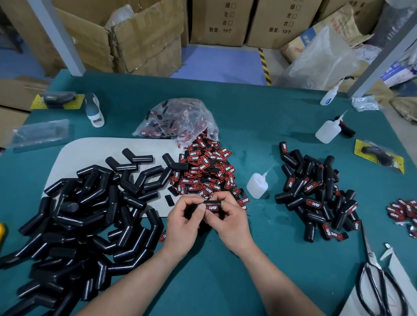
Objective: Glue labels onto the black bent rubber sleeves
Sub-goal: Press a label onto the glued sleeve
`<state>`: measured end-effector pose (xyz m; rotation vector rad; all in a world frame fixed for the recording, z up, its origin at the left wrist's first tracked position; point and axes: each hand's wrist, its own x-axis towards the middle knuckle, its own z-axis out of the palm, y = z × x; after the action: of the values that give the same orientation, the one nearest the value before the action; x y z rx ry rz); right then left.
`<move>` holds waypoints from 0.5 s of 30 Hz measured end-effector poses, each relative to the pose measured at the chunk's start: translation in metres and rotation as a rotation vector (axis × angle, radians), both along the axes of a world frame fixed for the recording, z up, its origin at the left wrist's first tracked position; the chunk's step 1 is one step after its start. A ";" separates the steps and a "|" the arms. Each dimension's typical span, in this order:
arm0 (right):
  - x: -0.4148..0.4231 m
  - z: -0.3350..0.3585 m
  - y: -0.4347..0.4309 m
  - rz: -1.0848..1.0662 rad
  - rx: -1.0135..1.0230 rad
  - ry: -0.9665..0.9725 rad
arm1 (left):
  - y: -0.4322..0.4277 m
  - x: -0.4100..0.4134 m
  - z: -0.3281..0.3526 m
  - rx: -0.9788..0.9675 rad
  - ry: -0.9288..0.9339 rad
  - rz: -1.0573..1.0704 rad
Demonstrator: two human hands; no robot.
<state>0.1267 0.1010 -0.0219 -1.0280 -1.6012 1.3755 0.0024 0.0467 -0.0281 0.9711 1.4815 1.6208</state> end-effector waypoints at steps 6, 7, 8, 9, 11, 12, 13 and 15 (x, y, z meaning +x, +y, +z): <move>0.001 0.002 -0.001 0.029 0.037 -0.003 | 0.000 0.000 0.002 0.001 0.020 0.053; 0.001 0.002 -0.001 0.034 0.030 0.017 | 0.000 0.001 0.003 0.012 0.020 0.060; 0.001 0.002 -0.001 0.033 0.020 0.043 | 0.000 0.001 0.004 0.025 0.023 0.066; 0.001 0.002 -0.002 0.027 -0.003 0.084 | 0.000 0.001 0.004 0.034 0.024 0.072; -0.001 0.004 -0.002 -0.007 -0.100 0.219 | 0.000 -0.001 0.003 0.019 -0.009 0.092; -0.001 0.005 -0.001 -0.018 -0.153 0.280 | 0.001 -0.003 0.001 -0.001 -0.041 0.095; 0.000 0.006 0.000 -0.021 -0.186 0.318 | 0.001 -0.004 -0.001 -0.020 -0.065 0.092; 0.000 0.007 0.002 -0.003 -0.187 0.305 | 0.002 -0.007 -0.003 -0.039 -0.076 0.092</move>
<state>0.1271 0.1030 -0.0145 -0.8746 -1.2663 1.6173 -0.0044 0.0482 -0.0313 0.8211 1.5194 1.6691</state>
